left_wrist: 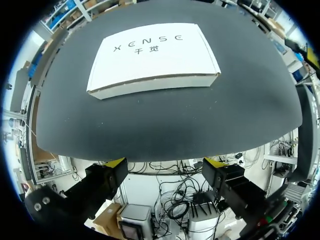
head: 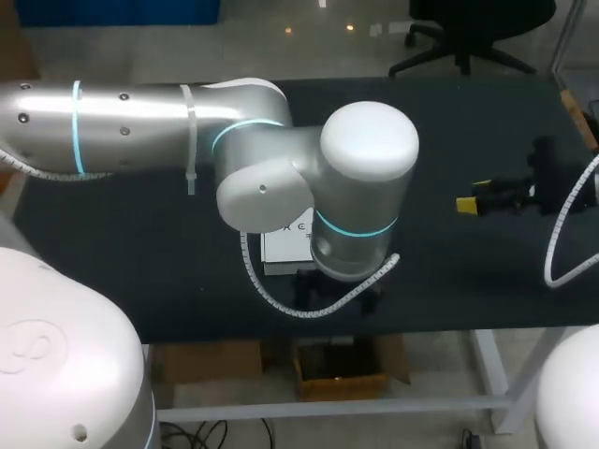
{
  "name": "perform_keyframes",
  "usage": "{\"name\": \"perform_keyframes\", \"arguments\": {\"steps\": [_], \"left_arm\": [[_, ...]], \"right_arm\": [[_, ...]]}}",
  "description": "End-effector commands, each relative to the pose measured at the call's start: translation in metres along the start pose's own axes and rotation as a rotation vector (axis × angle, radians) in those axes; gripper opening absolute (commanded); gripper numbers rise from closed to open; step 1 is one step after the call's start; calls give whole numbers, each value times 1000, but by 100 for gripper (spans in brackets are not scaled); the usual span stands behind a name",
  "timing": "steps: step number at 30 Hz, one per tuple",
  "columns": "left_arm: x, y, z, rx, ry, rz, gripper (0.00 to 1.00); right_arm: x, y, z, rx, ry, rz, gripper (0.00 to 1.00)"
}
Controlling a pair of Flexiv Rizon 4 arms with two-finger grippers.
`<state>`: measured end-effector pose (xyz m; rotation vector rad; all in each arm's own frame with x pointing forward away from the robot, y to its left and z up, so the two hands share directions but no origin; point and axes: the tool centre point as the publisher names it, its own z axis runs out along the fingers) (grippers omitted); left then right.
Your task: Assemble the packaging by folding the flat box into shape, placing the metal phone stand inside, and closing the box properly
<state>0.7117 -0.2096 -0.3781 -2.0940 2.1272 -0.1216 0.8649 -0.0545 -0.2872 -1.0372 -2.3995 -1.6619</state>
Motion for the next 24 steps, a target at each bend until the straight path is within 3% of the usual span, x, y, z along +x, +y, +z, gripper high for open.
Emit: {"name": "perform_keyframes", "arguments": {"steps": [1,8,24], "left_arm": [[3,-7,7,6,-32,-25,100],[-9,-31,13,15,36,-66,100],[-21,-85,33,-46,59,-101,100]], "right_arm": [[-1,3,-1,-9,6,-36,100],[-8,5,7,19,1,-111,100],[-10,6,7,21,-2,-114,100]]}}
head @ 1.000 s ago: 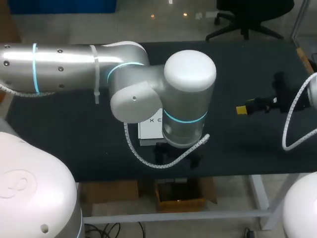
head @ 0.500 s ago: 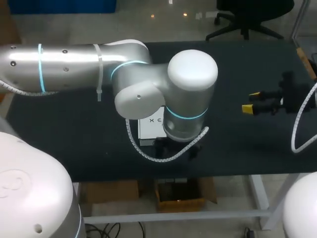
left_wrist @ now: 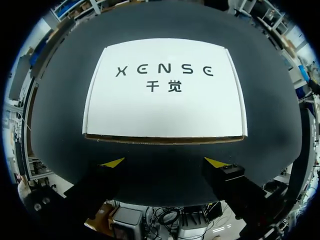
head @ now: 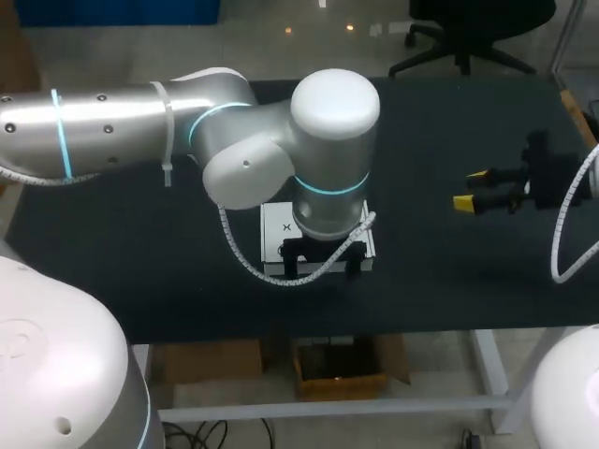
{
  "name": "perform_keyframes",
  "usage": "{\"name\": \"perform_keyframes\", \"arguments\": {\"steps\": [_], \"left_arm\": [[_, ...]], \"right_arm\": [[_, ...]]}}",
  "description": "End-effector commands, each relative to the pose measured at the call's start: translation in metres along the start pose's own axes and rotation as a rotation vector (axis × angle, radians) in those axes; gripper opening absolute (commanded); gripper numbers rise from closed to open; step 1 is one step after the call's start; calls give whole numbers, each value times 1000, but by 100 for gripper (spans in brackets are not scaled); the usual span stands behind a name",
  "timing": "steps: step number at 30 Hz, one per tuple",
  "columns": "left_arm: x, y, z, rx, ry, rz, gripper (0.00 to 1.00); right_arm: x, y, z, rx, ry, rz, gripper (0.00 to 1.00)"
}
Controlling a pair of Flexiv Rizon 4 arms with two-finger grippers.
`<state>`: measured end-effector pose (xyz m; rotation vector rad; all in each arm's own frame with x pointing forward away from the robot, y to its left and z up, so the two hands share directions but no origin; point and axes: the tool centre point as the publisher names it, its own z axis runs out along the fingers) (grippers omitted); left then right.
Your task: Assemble the packaging by folding the flat box into shape, placing the metal phone stand inside, and closing the box properly
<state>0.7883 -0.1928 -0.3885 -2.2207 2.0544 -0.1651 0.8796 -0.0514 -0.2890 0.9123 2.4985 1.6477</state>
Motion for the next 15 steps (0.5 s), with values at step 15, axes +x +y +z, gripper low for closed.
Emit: {"name": "perform_keyframes", "arguments": {"steps": [15], "left_arm": [[-5,-44,20,-56,49,-27,100]], "right_arm": [[0,-1,-1,-3,3,-1,100]]}}
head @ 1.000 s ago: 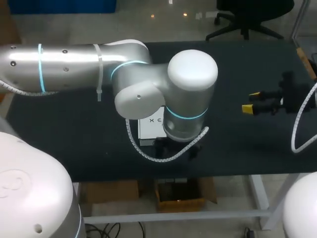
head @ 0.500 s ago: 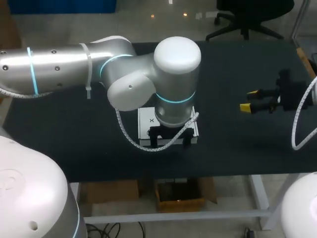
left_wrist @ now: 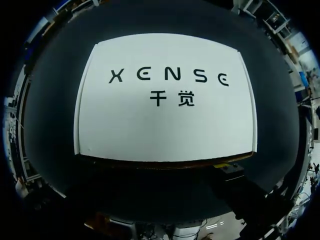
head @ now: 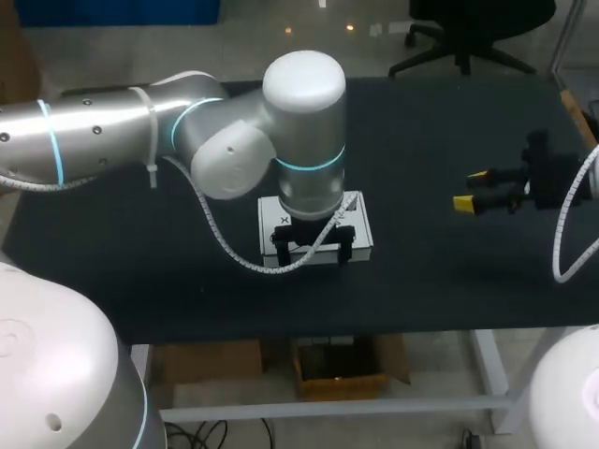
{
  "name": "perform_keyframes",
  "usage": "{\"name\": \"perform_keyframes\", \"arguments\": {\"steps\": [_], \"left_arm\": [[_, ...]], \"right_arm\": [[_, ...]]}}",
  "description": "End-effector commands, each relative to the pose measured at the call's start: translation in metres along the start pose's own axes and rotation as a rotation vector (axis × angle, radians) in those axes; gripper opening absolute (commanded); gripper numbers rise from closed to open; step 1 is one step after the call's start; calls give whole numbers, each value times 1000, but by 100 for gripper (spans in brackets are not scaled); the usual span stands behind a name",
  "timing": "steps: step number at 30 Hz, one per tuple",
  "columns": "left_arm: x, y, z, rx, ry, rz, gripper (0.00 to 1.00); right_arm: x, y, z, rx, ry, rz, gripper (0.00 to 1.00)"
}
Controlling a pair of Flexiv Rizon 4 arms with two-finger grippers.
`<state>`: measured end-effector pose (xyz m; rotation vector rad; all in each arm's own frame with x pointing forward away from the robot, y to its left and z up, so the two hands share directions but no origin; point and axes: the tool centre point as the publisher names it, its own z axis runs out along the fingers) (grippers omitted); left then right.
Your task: Assemble the packaging by folding the flat box into shape, placing the metal phone stand inside, and closing the box properly
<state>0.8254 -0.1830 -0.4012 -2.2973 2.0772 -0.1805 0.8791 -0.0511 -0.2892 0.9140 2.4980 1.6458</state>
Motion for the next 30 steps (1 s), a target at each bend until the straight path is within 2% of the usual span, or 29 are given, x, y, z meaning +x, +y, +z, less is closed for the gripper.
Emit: {"name": "perform_keyframes", "arguments": {"steps": [1,12,30], "left_arm": [[3,-11,2,-7,-3,1,100],[8,-47,4,-10,-13,9,100],[15,-119,14,-28,-18,21,100]], "right_arm": [[0,-1,-1,-3,4,-1,100],[0,-1,-1,-3,4,-1,100],[0,-1,-1,-3,4,-1,100]]}}
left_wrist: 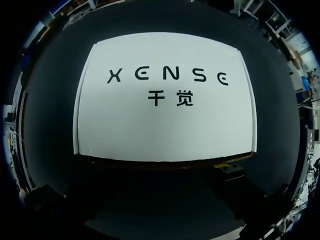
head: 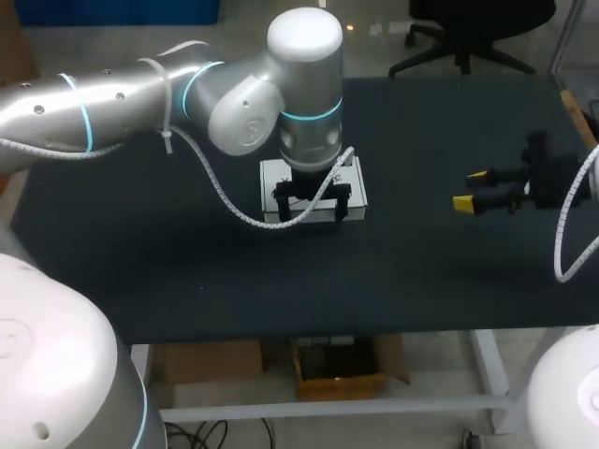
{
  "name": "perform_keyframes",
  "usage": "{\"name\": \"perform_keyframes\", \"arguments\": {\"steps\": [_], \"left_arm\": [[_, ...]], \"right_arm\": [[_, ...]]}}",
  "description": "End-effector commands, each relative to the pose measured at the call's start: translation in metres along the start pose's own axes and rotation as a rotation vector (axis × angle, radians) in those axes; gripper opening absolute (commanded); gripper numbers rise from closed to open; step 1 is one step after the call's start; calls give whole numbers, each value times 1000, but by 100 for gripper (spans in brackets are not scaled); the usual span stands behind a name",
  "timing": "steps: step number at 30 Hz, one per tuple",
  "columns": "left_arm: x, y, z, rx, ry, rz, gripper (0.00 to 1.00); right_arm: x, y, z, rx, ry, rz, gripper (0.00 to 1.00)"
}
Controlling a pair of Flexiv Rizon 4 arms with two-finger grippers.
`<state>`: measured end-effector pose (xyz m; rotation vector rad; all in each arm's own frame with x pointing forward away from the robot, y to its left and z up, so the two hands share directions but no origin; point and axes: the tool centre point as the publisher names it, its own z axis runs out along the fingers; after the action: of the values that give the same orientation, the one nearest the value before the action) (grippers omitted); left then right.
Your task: Assemble the packaging by folding the flat box into shape, placing the metal phone stand inside, and closing the box properly
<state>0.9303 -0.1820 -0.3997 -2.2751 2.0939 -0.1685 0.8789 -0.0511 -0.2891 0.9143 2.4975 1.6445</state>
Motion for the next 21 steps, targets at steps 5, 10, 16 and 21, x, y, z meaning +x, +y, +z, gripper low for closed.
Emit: {"name": "perform_keyframes", "arguments": {"steps": [5,10,16,21], "left_arm": [[7,-34,8,-34,-10,8,100],[6,-53,10,-41,-7,10,100],[5,-75,12,-46,0,8,100],[5,-91,13,-47,0,9,100]], "right_arm": [[-1,-1,-1,-4,5,-1,100],[-13,4,-3,-9,-57,-30,100],[-26,15,-6,-15,-120,-73,100],[-37,20,-5,-14,-153,-100,100]]}}
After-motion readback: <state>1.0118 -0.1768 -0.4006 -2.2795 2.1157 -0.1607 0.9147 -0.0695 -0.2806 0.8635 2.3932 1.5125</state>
